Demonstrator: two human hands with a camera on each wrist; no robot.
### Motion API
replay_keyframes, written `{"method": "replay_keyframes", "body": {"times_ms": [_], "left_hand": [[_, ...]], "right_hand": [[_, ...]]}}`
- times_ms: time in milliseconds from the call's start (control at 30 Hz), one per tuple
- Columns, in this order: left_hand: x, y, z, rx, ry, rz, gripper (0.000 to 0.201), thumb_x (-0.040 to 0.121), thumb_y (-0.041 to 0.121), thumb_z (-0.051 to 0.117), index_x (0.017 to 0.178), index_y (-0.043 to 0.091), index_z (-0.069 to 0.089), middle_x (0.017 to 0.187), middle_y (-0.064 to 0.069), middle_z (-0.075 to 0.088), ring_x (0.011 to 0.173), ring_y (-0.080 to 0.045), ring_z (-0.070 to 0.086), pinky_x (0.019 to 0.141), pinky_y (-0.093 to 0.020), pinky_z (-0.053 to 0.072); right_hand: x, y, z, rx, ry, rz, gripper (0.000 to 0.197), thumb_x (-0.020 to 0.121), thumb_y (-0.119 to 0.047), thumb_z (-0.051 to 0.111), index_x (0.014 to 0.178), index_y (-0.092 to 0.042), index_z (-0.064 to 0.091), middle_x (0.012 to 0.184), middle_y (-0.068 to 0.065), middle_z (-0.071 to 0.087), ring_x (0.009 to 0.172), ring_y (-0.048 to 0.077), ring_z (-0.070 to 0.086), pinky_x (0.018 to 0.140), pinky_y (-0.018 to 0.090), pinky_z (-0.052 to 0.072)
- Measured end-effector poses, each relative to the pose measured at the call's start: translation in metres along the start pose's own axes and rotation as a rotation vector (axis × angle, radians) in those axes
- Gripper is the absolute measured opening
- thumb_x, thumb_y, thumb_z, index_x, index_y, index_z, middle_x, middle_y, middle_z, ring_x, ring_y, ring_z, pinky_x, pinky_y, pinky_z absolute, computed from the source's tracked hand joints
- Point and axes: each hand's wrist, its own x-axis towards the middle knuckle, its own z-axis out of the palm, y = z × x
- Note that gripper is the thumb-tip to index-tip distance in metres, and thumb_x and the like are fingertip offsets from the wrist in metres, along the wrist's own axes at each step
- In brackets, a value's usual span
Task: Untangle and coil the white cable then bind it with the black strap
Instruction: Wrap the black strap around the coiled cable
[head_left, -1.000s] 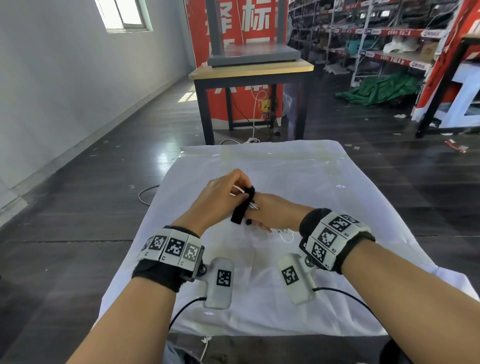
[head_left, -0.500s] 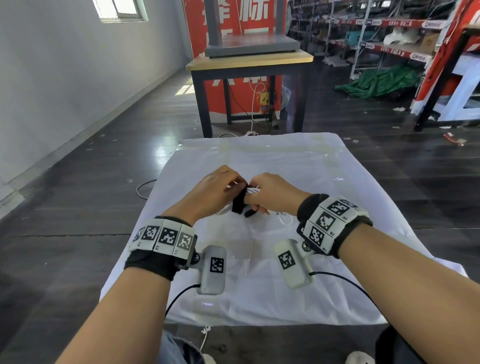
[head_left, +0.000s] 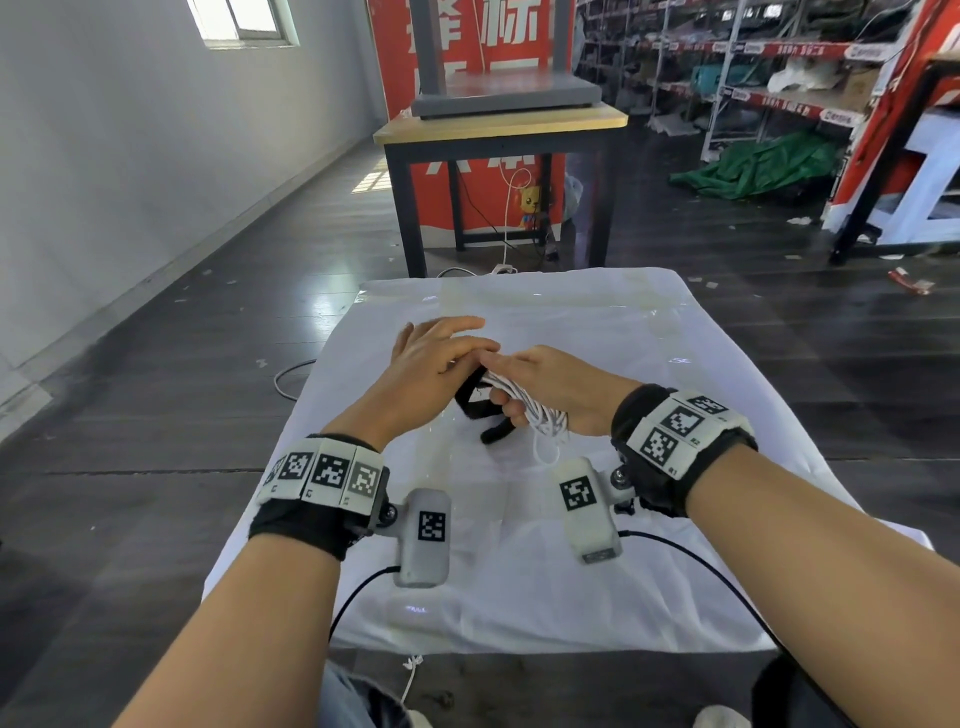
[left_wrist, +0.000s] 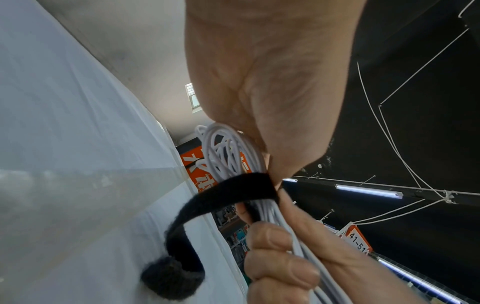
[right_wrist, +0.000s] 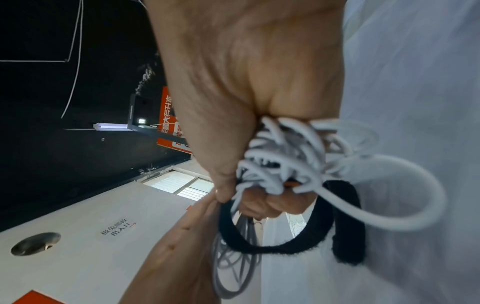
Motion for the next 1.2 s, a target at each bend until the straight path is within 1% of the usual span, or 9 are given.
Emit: {"method": "replay_keyframes", "body": {"times_ms": [167,267,333,433,567,733,900,1033,1200], "left_hand": [[0.0,0.001,0.0,-0.138,0.198,-0.051,0.037,0.098,0.016,0.048,0.132,0.03,0.05,0.151,0.01,0.031,0.139,-0.013,0.024,0.113,-0.037,0.022],[0.001,0.004,-0.007,-0.497,0.423,-0.333,0.035,0.095,0.014,0.051,0.125,0.03,0.047,0.139,0.007,0.041,0.128,-0.009,0.039,0.096,-0.022,0.038],[0.002,0.004,-0.006,-0.761,0.42,-0.555,0.029,0.094,0.016,0.054,0.121,0.024,0.047,0.128,0.005,0.049,0.12,-0.011,0.047,0.087,-0.018,0.04],[0.003,0.005,0.0,-1.037,0.301,-0.709,0.033,0.095,0.024,0.055,0.124,0.008,0.051,0.123,-0.009,0.06,0.113,-0.02,0.059,0.095,-0.029,0.046],[0.001,0.014,-0.001,-1.246,0.211,-0.754,0.045,0.092,0.037,0.059,0.12,0.002,0.055,0.116,-0.01,0.063,0.102,-0.022,0.064,0.072,-0.026,0.056],[0.0,0.021,0.007,-1.288,0.065,-0.726,0.026,0.092,0.025,0.061,0.108,0.005,0.062,0.1,-0.009,0.073,0.089,-0.017,0.07,0.071,-0.024,0.056],[-0.002,0.019,0.008,-1.17,0.056,-0.749,0.017,0.091,0.027,0.062,0.101,0.013,0.066,0.102,0.003,0.071,0.094,-0.012,0.062,0.064,-0.02,0.044],[-0.005,0.022,0.006,-1.274,0.061,-0.786,0.022,0.091,0.03,0.062,0.104,0.012,0.066,0.094,0.002,0.072,0.061,-0.004,0.065,0.04,-0.012,0.032],[-0.005,0.02,0.004,-1.179,0.088,-0.757,0.02,0.092,0.031,0.062,0.093,0.013,0.068,0.082,0.001,0.067,0.066,-0.007,0.059,0.049,-0.014,0.042]], "right_hand": [[0.003,0.004,0.0,0.125,0.093,-0.006,0.028,0.101,-0.028,0.043,0.091,-0.004,0.052,0.066,0.004,0.046,0.045,0.009,0.043,0.047,0.021,0.038],[0.003,0.002,-0.004,0.207,0.168,0.001,0.029,0.101,-0.028,0.043,0.089,-0.004,0.053,0.066,0.004,0.047,0.043,0.008,0.042,0.045,0.019,0.038],[0.002,0.001,-0.005,0.222,0.173,-0.002,0.029,0.101,-0.028,0.043,0.09,-0.003,0.054,0.066,0.004,0.047,0.043,0.008,0.042,0.045,0.019,0.038],[0.001,-0.001,-0.005,0.232,0.188,-0.013,0.029,0.101,-0.028,0.042,0.094,-0.003,0.054,0.066,0.004,0.047,0.044,0.008,0.041,0.046,0.02,0.037],[0.001,0.0,-0.007,0.276,0.227,-0.033,0.028,0.101,-0.028,0.042,0.096,-0.003,0.052,0.066,0.004,0.047,0.045,0.009,0.041,0.048,0.021,0.036],[0.004,0.001,-0.004,0.3,0.26,-0.041,0.027,0.101,-0.028,0.043,0.099,-0.003,0.052,0.065,0.004,0.048,0.041,0.008,0.042,0.043,0.019,0.036],[0.007,-0.002,-0.001,0.278,0.26,-0.045,0.026,0.101,-0.028,0.043,0.097,-0.003,0.051,0.064,0.003,0.048,0.043,0.008,0.042,0.042,0.018,0.037],[0.011,-0.004,0.005,0.236,0.247,-0.06,0.03,0.101,-0.029,0.044,0.087,-0.004,0.053,0.065,0.003,0.048,0.046,0.01,0.042,0.044,0.019,0.038],[0.015,-0.005,0.009,0.21,0.239,-0.074,0.029,0.101,-0.028,0.043,0.085,-0.005,0.052,0.067,0.004,0.049,0.05,0.011,0.043,0.046,0.02,0.039]]}}
